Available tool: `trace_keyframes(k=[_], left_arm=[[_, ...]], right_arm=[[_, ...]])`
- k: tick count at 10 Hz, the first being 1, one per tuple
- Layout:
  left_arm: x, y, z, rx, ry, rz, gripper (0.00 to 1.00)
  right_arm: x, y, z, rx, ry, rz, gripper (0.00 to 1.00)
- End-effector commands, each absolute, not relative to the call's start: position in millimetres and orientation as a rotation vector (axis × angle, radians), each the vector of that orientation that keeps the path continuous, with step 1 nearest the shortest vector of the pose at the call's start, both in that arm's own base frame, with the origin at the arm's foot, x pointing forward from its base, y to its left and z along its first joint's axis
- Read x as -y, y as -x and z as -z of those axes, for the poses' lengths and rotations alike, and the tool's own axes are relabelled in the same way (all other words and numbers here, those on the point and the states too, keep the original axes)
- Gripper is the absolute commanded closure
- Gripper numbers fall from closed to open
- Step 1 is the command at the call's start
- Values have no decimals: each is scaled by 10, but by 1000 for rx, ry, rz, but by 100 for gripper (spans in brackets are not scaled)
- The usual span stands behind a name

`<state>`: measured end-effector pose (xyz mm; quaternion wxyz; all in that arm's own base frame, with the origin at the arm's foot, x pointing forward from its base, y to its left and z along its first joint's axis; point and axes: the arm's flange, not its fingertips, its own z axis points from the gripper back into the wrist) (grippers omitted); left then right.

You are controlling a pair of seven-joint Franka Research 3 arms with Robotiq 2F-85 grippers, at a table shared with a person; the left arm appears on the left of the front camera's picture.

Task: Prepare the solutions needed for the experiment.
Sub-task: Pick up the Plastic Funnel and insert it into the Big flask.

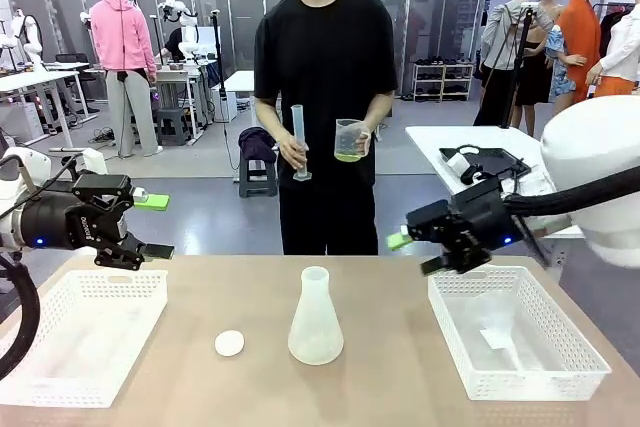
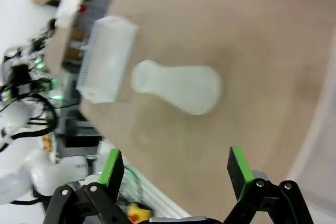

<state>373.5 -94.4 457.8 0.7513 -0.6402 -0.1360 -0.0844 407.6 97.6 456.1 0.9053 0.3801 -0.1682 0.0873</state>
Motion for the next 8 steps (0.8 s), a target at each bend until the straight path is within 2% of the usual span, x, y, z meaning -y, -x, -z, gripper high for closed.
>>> trace_keyframes(k=[1, 4, 8], left_arm=[[946, -3732, -4585, 294, 1413, 190, 0], [946, -3732, -4585, 294, 1413, 190, 0], [946, -3732, -4585, 294, 1413, 190, 0]], right_arm=[[-605, -4133, -5272, 473, -666, -238, 0], [-361, -4279, -5556, 391, -467, -548, 0], [-310, -4305, -5514, 266, -351, -674, 0]])
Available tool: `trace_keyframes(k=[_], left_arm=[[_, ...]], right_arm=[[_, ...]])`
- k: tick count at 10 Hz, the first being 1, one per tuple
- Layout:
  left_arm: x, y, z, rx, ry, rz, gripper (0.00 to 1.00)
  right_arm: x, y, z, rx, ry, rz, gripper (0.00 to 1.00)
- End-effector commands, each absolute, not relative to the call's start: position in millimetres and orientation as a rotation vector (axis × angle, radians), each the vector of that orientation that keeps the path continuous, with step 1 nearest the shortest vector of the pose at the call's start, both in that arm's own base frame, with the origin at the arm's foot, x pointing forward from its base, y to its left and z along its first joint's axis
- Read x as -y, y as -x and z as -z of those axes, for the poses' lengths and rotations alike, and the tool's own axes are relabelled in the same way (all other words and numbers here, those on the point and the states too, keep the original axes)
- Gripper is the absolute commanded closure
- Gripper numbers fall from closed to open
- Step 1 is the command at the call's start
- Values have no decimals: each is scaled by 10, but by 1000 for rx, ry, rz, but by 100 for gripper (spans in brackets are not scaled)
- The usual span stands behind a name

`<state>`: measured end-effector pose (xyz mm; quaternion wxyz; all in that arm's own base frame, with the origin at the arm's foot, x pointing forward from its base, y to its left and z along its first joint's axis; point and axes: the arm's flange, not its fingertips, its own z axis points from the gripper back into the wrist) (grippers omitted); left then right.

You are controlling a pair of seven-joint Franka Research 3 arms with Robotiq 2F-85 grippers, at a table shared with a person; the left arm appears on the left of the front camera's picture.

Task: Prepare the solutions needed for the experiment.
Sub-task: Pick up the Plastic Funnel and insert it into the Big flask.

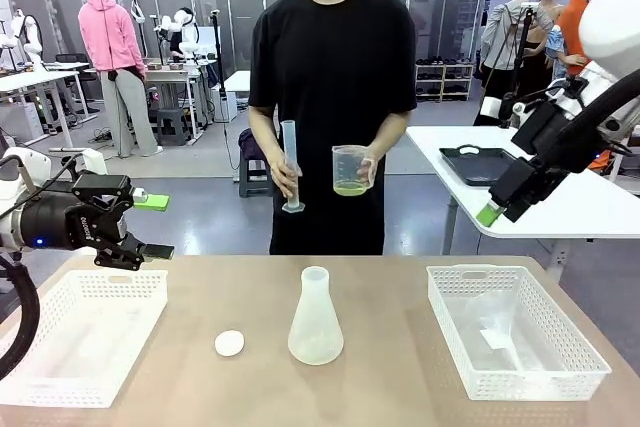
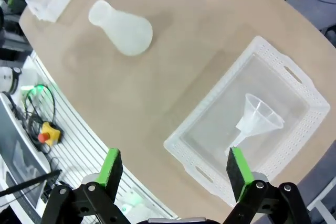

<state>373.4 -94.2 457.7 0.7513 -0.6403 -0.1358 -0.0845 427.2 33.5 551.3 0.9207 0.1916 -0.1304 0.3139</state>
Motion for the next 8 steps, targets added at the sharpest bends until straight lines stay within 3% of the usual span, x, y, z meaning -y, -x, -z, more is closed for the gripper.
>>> trace_keyframes(k=[1, 6, 8], left_arm=[[946, -3732, -4585, 294, 1413, 190, 0], [946, -3732, -4585, 294, 1413, 190, 0], [946, -3732, -4585, 294, 1413, 190, 0]], right_arm=[[-332, -4242, -5575, 291, -418, -617, 0], [-320, -4264, -5553, 284, -407, -620, 0], [-208, -4663, -5327, 186, -222, -799, 0]])
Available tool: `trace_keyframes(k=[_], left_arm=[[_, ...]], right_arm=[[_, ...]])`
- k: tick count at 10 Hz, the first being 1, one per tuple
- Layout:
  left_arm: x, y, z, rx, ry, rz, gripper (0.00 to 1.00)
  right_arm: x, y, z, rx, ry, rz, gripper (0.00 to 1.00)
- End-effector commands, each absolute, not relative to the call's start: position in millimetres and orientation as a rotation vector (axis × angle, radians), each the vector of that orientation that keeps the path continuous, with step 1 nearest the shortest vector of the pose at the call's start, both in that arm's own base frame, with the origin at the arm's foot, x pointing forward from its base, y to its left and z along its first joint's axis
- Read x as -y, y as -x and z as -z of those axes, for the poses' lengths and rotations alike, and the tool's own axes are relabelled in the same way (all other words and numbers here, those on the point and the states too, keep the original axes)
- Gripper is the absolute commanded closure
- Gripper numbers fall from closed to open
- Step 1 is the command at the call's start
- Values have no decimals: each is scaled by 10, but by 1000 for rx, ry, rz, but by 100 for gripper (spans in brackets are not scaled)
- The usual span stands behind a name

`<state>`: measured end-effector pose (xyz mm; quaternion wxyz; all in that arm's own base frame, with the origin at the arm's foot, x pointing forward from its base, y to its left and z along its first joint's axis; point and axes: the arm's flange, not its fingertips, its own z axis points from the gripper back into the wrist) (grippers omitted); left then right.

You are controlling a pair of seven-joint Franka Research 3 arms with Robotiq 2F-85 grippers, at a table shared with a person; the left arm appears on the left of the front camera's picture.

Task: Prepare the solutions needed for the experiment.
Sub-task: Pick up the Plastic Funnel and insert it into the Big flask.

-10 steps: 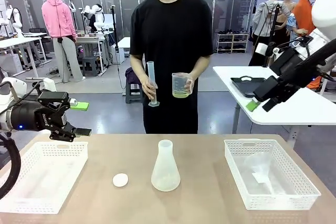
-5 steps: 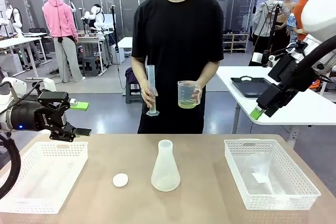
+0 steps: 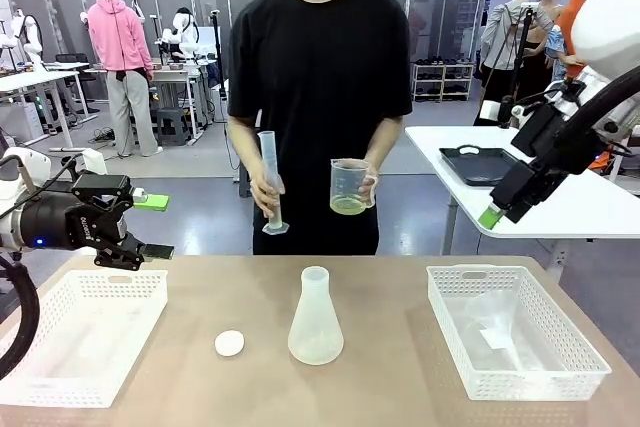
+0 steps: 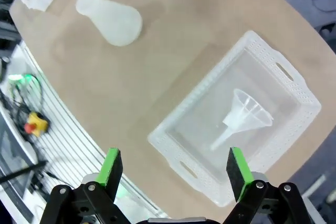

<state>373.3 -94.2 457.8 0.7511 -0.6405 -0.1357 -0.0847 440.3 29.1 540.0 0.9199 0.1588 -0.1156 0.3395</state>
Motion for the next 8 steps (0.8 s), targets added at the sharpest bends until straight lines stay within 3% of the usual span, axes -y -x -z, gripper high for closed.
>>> trace_keyframes(k=[1, 4, 8], left_arm=[[946, -3732, -4585, 294, 1413, 190, 0], [946, -3732, -4585, 294, 1413, 190, 0], [946, -3732, -4585, 294, 1413, 190, 0]], right_arm=[[-130, -4813, -5226, 181, -182, -872, 0], [65, -5229, -4733, 169, -126, -994, 0], [41, -5497, -4304, 162, -158, -984, 0]])
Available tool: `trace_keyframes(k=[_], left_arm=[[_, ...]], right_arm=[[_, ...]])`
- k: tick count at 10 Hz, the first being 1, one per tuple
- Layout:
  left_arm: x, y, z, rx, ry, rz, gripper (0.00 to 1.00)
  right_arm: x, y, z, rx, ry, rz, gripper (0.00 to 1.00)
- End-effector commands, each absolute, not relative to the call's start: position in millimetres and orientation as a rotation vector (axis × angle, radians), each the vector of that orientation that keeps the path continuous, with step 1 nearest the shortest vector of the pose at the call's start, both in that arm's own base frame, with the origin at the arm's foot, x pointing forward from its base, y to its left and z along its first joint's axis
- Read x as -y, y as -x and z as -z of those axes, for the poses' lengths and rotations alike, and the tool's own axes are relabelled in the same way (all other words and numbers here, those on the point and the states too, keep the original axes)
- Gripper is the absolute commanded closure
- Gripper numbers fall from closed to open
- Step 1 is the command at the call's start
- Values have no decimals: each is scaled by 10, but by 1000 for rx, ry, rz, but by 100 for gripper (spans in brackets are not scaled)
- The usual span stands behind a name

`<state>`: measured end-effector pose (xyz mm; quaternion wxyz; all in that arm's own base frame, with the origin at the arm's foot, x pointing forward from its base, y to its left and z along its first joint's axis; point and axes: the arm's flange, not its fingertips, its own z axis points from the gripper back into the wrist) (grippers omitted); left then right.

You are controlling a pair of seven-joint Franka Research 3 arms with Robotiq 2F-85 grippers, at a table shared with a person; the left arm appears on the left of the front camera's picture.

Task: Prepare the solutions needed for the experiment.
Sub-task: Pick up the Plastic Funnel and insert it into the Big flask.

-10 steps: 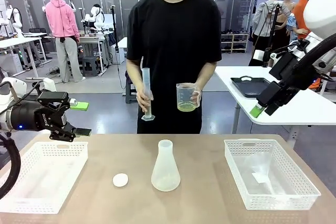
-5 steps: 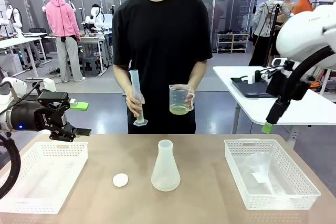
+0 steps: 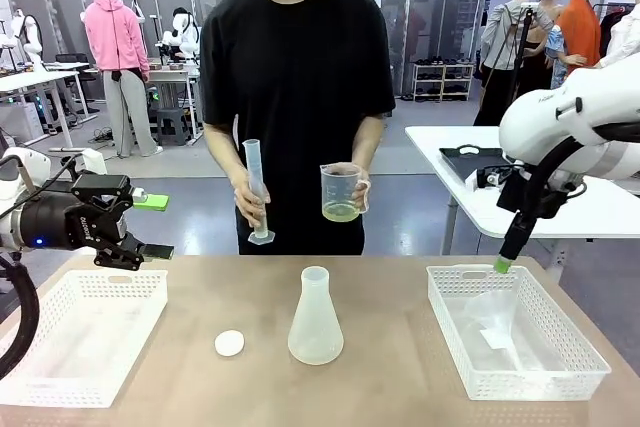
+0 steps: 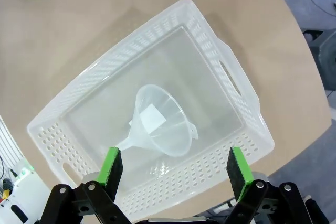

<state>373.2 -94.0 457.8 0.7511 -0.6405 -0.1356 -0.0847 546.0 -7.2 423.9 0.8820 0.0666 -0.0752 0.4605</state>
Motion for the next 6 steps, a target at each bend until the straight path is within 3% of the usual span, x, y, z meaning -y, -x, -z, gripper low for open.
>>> trace_keyframes(k=[1, 6], left_arm=[[946, -3732, -4585, 294, 1413, 190, 0], [946, -3732, -4585, 294, 1413, 190, 0]], right_arm=[[114, -5419, -4323, 164, -127, -959, 0], [114, -5419, -4323, 164, -127, -959, 0]])
